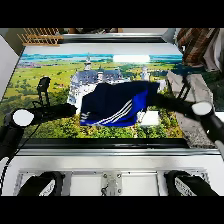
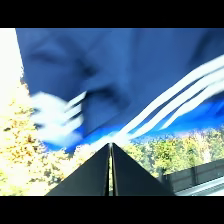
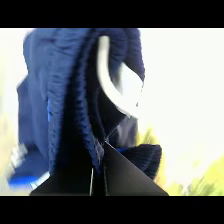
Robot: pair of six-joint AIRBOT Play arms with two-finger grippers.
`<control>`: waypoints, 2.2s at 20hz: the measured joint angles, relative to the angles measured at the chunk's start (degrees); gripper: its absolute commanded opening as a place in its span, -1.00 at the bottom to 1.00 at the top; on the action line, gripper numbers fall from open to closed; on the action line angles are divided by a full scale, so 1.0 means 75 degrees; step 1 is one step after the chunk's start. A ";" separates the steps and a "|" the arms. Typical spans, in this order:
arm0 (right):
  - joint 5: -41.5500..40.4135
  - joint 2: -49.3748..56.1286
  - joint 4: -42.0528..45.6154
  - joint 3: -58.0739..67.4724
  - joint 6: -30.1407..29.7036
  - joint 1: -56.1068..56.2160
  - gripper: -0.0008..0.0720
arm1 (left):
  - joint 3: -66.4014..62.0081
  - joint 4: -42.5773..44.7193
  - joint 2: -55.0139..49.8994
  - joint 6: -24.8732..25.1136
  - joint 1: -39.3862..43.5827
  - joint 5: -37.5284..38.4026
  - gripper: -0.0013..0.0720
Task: Fold the clothes and pants, and hang the long-sleeved shirts on hangers.
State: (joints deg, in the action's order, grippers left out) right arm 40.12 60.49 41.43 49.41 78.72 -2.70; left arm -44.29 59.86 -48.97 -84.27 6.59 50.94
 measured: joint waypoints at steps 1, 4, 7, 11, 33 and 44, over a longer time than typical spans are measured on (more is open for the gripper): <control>0.0064 0.0303 0.0192 0.0600 0.0090 -0.0347 -0.95 | 0.0000 0.0000 0.0000 -0.0020 0.0000 0.0003 -0.94; 0.0114 0.1189 0.0542 0.2270 0.0402 -0.1454 -0.95 | 0.0000 0.0000 0.0000 -0.0050 0.0000 0.0006 -0.94; -0.0233 0.1708 0.0682 0.3404 0.0778 -0.2425 -0.95 | 0.0000 0.0000 0.0000 -0.0111 0.0000 0.0006 -0.94; -0.0836 0.1891 0.0755 0.4057 0.1475 -0.3593 -0.95 | 0.0000 0.0000 0.0000 -0.0163 0.0000 0.0006 -0.94; 0.4383 -0.1690 0.6849 0.1134 0.4462 -0.4648 -0.90 | 0.0000 0.0003 0.0000 -0.0163 0.0012 0.0361 -0.94; 0.4552 -0.2780 0.6033 0.1329 0.3165 -0.4494 0.91 | 0.0000 0.0009 0.0000 -0.0166 0.0012 0.0583 -0.94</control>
State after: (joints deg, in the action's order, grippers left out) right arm 74.26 39.64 86.67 59.37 102.45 -36.40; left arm -44.29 59.92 -48.97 -85.52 6.68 55.31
